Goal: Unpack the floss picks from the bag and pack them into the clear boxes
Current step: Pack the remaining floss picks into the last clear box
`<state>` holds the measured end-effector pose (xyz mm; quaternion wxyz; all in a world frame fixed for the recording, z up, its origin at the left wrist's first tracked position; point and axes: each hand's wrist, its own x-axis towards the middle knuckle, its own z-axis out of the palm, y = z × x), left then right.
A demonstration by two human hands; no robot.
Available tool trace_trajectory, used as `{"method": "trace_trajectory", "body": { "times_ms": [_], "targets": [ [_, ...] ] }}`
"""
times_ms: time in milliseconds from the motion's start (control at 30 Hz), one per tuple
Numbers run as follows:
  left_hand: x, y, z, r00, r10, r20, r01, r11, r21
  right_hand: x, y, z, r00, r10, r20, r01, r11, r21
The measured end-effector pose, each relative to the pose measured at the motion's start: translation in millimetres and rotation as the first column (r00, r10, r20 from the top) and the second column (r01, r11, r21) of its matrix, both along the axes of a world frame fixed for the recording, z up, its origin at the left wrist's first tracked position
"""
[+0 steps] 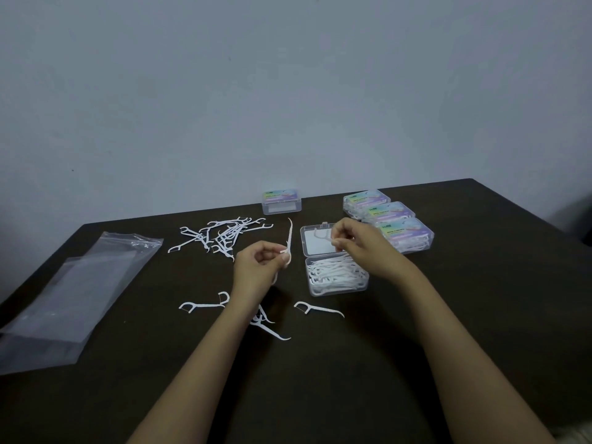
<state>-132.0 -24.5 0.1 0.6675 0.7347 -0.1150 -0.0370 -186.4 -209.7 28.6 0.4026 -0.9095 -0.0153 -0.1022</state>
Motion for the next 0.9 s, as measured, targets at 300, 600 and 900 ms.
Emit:
{"method": "trace_trajectory", "body": {
  "times_ms": [300,600,900],
  "targets": [
    [-3.3,-4.6,-0.7,0.998,-0.003,0.061,0.004,1.000,-0.024,4.6,0.5,-6.4,0.996,-0.049,-0.080,0.026,0.965,-0.261],
    [-7.8,-23.5,0.4,0.976,-0.043,0.214,0.022,0.995,0.100,1.9,-7.0,-0.3,0.976,-0.204,0.073,0.198,0.977,0.083],
    [-7.4,-54.3,11.1,0.904,-0.287,0.317,0.082,0.843,0.532,-0.7,-16.3,4.7,0.924,-0.380,0.047,0.310,0.814,0.491]
  ]
}}
